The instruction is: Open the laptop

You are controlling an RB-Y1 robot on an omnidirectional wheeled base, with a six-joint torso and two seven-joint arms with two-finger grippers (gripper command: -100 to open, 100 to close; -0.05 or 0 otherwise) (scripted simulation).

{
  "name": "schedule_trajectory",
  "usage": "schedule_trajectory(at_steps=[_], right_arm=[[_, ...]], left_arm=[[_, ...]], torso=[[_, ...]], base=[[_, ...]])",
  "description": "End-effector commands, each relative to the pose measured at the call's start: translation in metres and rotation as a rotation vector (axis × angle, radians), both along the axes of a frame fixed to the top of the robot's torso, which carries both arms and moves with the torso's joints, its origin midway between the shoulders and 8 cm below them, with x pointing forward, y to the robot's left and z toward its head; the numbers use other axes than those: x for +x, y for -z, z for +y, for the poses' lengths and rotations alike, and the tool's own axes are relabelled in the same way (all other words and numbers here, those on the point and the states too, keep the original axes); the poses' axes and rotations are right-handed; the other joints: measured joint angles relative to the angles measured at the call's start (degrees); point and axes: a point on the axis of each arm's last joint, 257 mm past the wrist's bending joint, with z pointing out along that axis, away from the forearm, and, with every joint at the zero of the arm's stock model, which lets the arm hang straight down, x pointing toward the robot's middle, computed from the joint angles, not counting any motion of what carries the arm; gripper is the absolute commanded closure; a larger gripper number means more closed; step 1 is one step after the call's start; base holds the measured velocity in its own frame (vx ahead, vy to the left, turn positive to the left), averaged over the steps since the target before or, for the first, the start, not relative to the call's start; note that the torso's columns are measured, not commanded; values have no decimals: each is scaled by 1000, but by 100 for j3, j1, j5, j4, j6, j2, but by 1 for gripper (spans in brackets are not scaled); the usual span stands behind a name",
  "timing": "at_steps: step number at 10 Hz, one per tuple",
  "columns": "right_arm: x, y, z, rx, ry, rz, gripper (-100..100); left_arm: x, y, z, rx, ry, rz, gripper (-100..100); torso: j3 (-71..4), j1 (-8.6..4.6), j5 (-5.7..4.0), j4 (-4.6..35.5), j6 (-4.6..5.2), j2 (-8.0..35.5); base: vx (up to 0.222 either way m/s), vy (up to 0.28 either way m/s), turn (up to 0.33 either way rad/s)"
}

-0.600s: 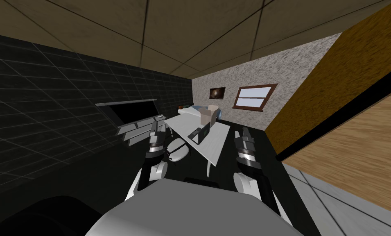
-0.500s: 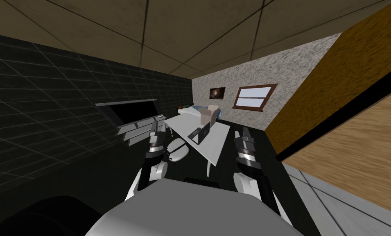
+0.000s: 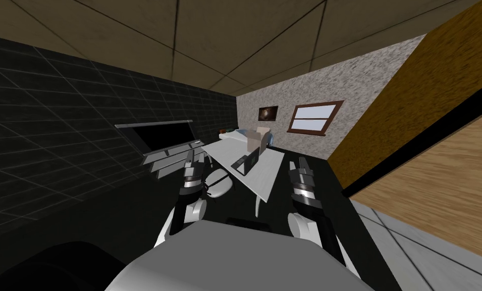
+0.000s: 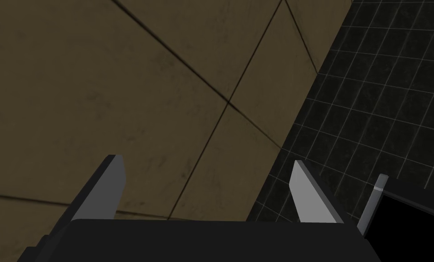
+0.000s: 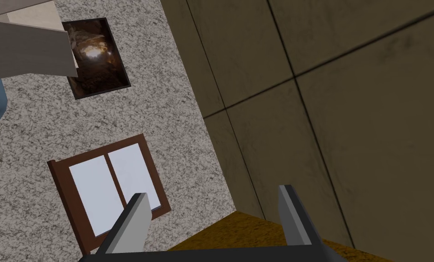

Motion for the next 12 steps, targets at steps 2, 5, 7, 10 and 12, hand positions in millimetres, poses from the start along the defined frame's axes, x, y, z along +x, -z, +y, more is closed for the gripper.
schedule_trajectory(at_steps=[2, 5, 7, 10, 12], right_arm=[[0, 0, 0, 0, 0, 0, 0], [5, 5, 8, -91, -25, 20, -100], [10, 11, 15, -184, -39, 39, -100], [22, 23, 24, -338, -42, 64, -100], [31, 31, 30, -447, -32, 77, -100]], left_arm=[[0, 0, 0, 0, 0, 0, 0], [0, 0, 0, 0, 0, 0, 0], [0, 0, 0, 0, 0, 1, 0], [0, 0, 0, 0, 0, 1, 0], [0, 0, 0, 0, 0, 1, 0]], torso=[[-1691, 0, 0, 846, 0, 847], [-3777, 2, 1, 1881, 0, 1887], [-3913, 7, 2, 1954, 0, 1957], [-3921, 4, 1, 1960, 0, 1960], [-3919, 4, 1, 1961, 0, 1961]], base=[[0, 0, 0], [-2, 12, 9], [-13, 40, 21], [-11, 59, 30], [-18, 74, 38]])
